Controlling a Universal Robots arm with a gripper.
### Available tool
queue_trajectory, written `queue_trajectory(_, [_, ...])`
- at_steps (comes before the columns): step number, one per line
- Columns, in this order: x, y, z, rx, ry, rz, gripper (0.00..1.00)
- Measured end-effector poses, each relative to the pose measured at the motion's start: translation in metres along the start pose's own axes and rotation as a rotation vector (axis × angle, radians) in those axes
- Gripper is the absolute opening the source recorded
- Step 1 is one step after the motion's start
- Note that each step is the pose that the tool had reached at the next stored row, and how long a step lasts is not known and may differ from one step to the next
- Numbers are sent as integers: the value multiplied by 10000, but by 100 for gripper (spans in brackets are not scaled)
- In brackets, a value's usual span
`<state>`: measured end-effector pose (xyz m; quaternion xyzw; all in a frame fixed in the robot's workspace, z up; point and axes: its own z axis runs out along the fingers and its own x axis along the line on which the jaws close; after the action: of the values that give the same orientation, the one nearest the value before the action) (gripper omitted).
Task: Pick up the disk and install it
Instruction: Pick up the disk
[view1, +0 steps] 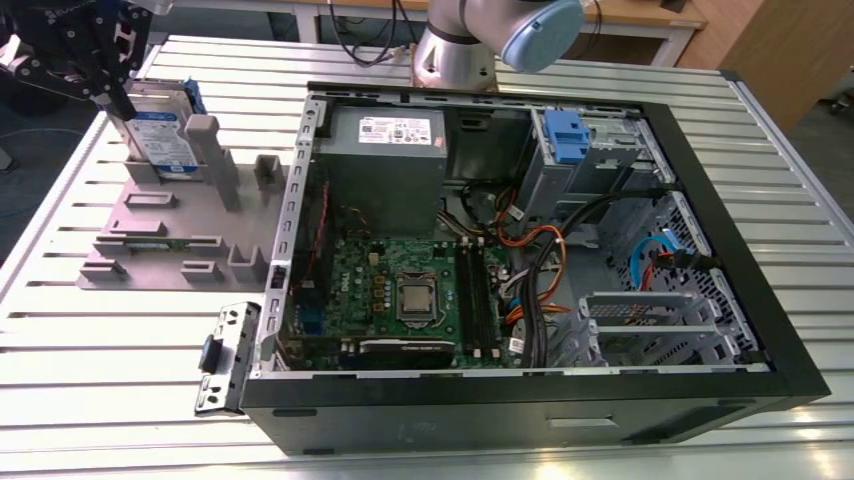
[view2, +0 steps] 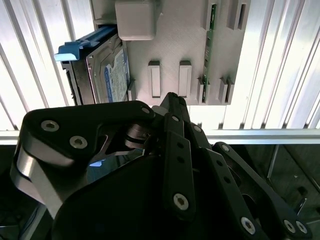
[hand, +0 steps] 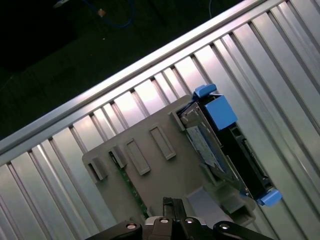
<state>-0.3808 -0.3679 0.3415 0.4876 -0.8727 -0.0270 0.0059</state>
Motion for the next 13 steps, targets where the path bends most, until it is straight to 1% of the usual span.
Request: queue_trajectory(13, [0,0,0,-2,8,-128,10])
